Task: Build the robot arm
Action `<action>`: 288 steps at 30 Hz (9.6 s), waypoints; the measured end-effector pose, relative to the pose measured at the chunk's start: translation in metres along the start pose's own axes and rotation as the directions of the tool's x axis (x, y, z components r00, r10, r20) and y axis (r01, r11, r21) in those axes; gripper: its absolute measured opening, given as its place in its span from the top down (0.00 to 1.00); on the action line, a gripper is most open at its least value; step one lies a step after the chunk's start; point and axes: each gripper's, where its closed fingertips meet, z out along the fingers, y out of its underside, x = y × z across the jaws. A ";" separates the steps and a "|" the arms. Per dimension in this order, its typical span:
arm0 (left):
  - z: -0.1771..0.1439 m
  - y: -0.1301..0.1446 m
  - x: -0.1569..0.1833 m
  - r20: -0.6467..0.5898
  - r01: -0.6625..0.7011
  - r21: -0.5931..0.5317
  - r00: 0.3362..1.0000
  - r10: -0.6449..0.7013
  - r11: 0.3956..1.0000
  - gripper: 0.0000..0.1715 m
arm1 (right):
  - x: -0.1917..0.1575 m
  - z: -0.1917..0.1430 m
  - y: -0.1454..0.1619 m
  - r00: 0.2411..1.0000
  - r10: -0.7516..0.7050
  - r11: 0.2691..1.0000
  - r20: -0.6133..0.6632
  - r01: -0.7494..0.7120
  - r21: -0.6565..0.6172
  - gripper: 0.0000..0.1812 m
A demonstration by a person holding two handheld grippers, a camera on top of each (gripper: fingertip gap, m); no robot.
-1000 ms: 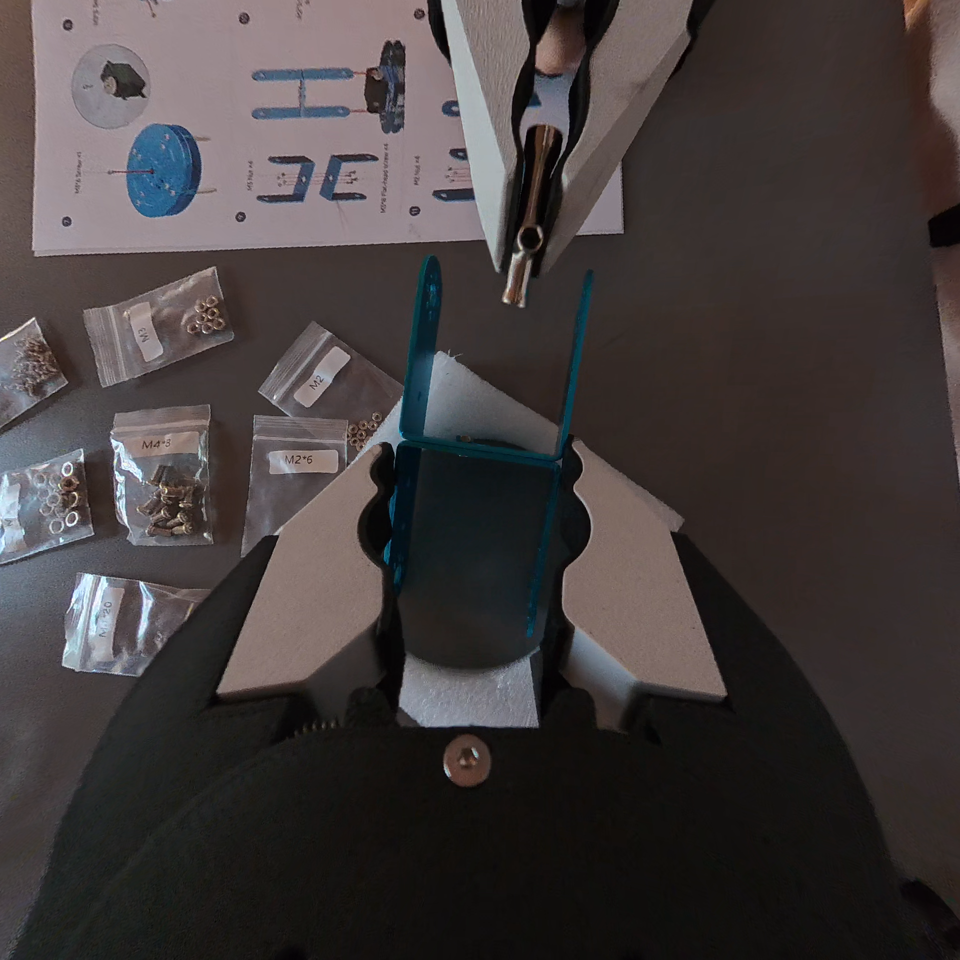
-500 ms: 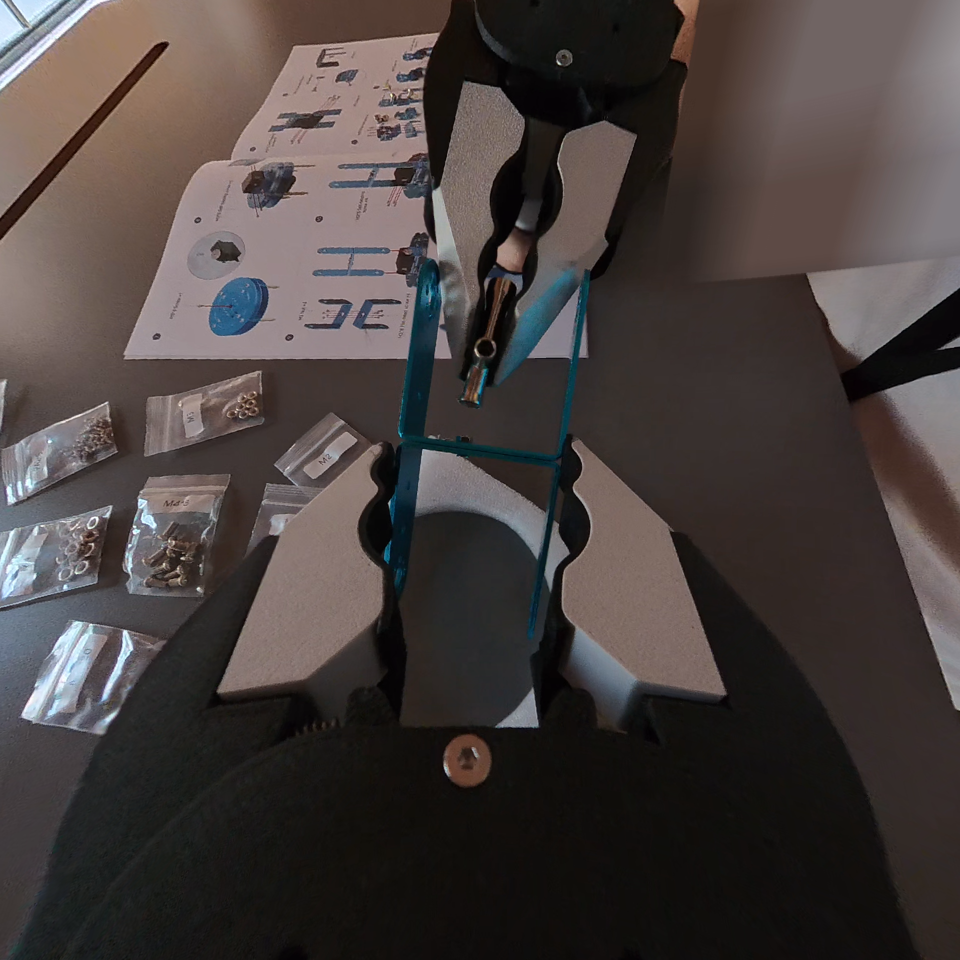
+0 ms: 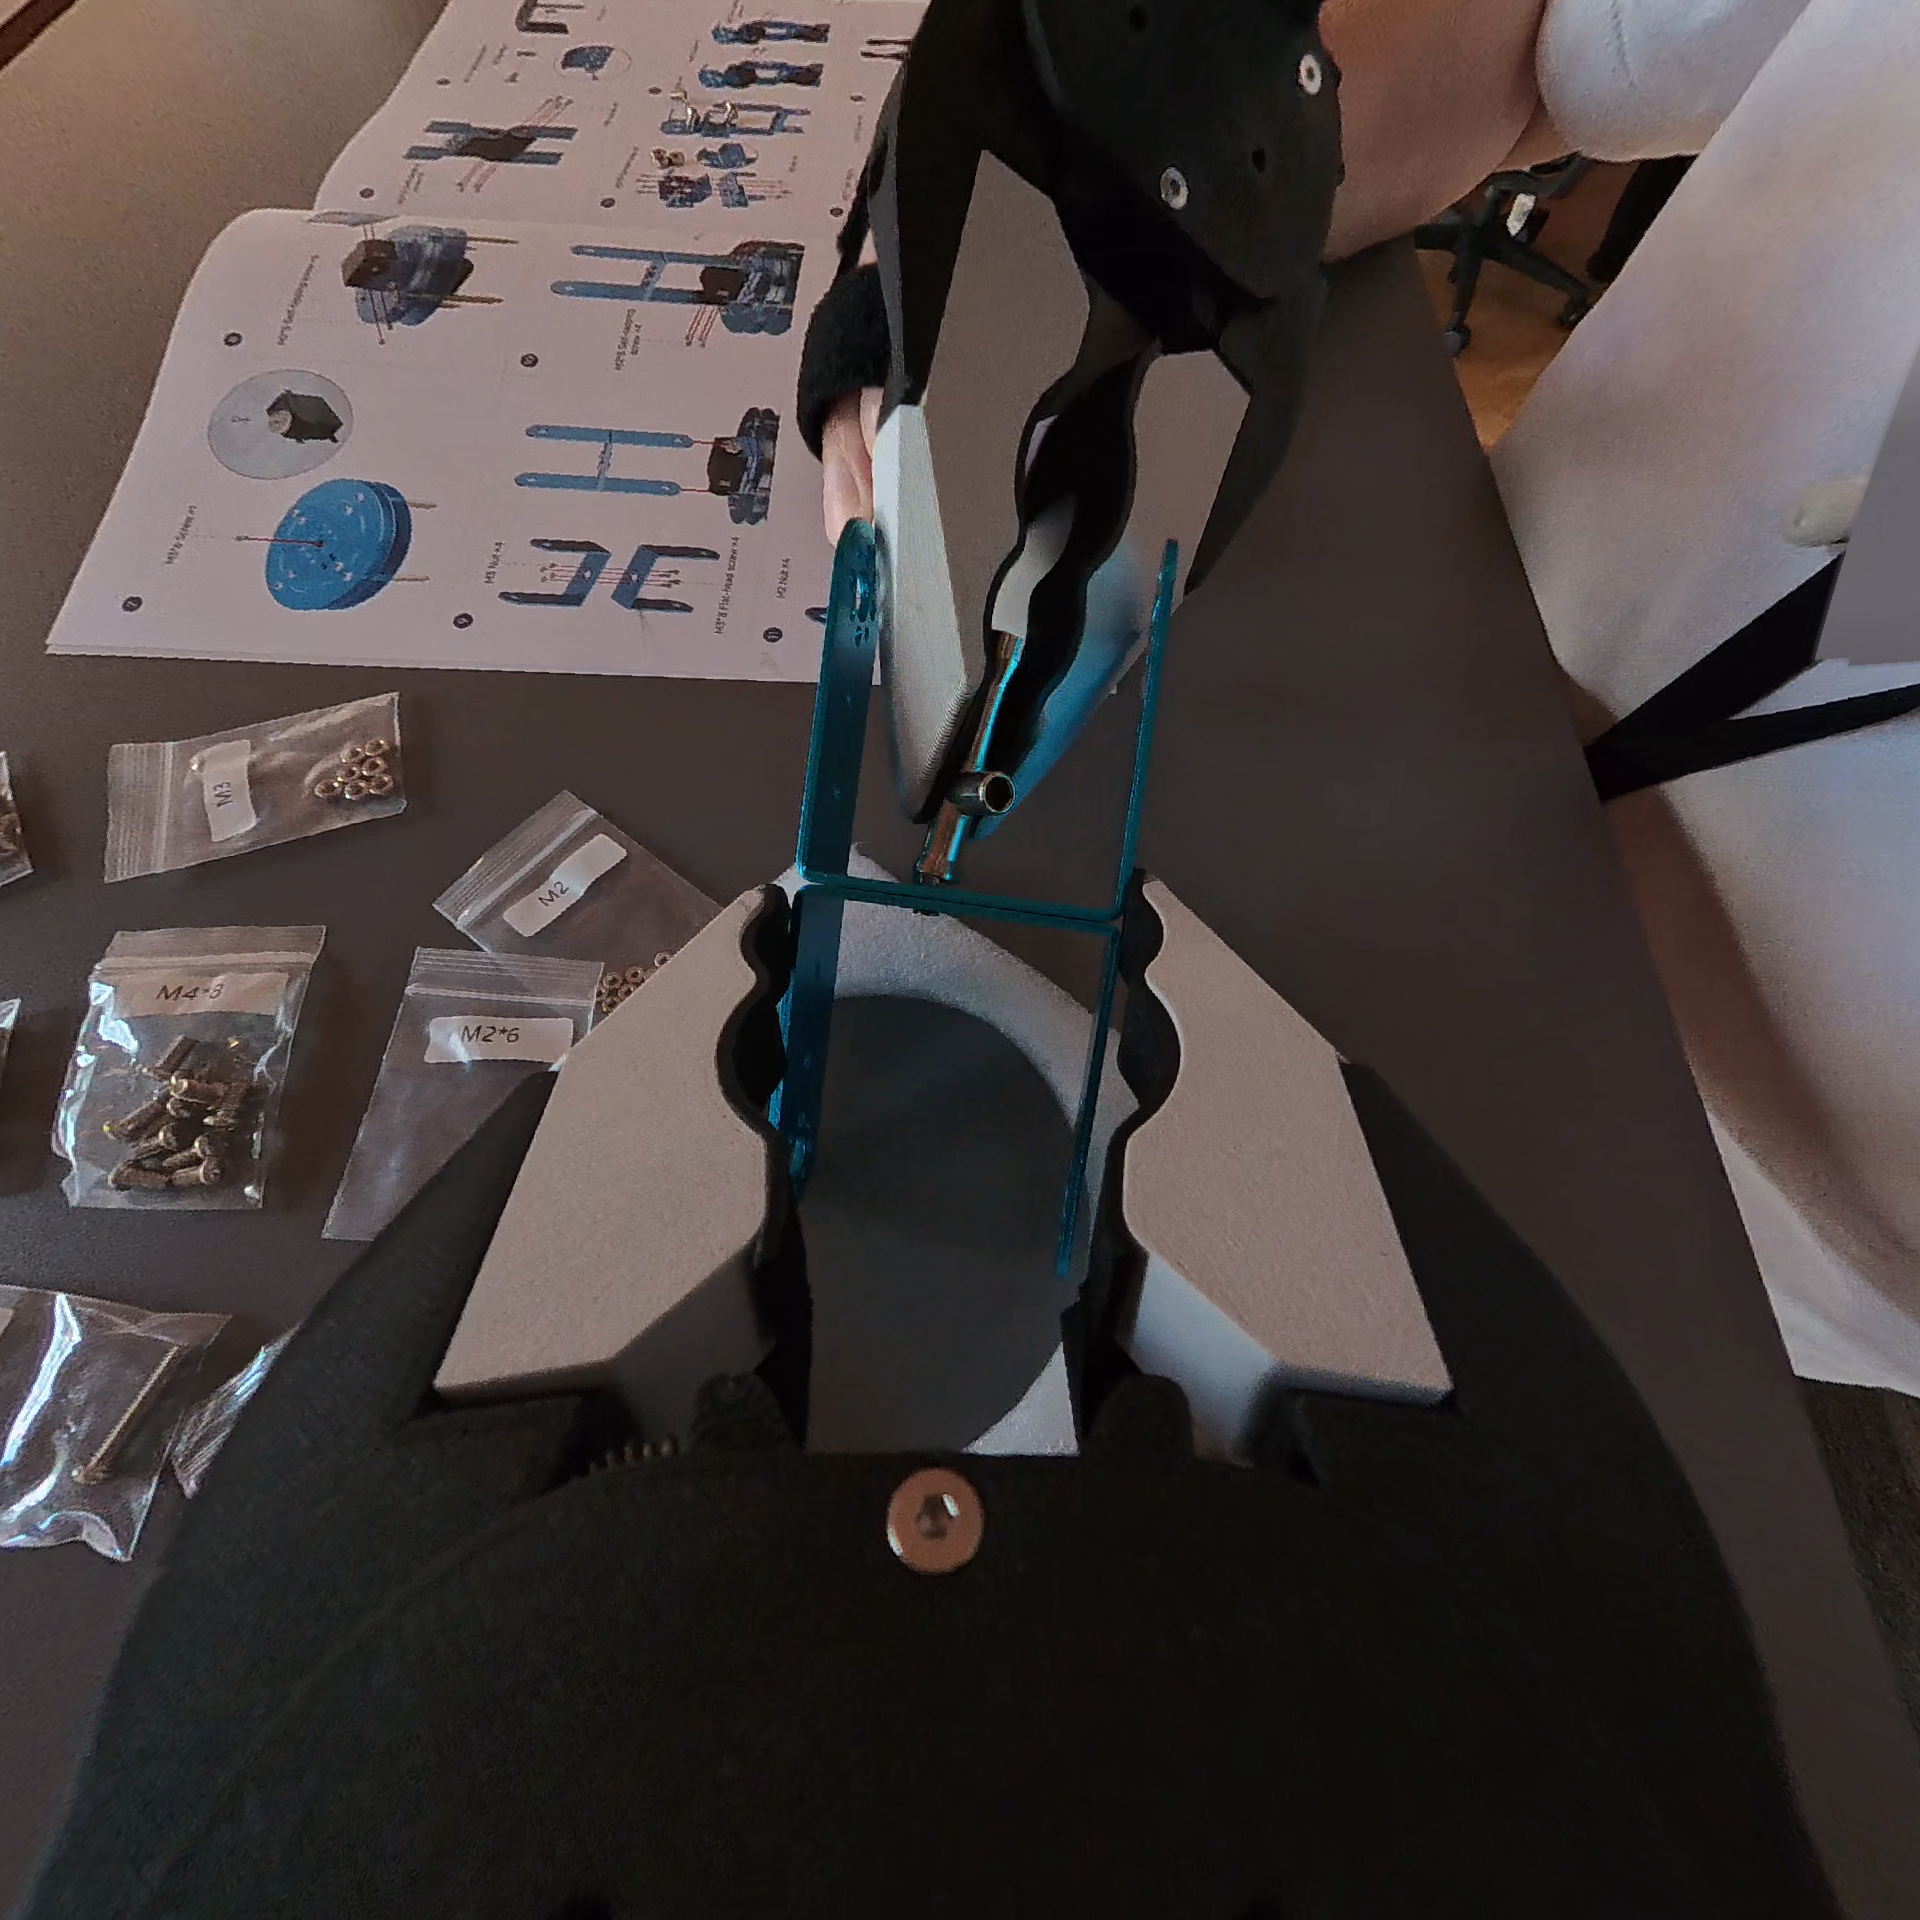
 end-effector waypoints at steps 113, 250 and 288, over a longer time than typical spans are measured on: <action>0.007 -0.034 0.021 0.224 -0.361 -0.132 0.896 0.383 0.923 0.97 | -0.013 -0.011 -0.007 0.991 0.125 0.990 0.037 -0.122 -0.077 0.97; 0.001 0.016 0.017 -0.077 0.025 -0.074 0.997 -0.030 0.997 0.62 | -0.019 0.004 0.025 0.996 0.083 0.911 -0.011 -0.081 -0.406 0.96; -0.018 0.004 0.025 -0.162 -0.305 -0.722 0.947 0.276 0.622 0.62 | -0.060 -0.061 0.025 0.627 0.774 0.626 0.085 -0.738 -0.253 0.96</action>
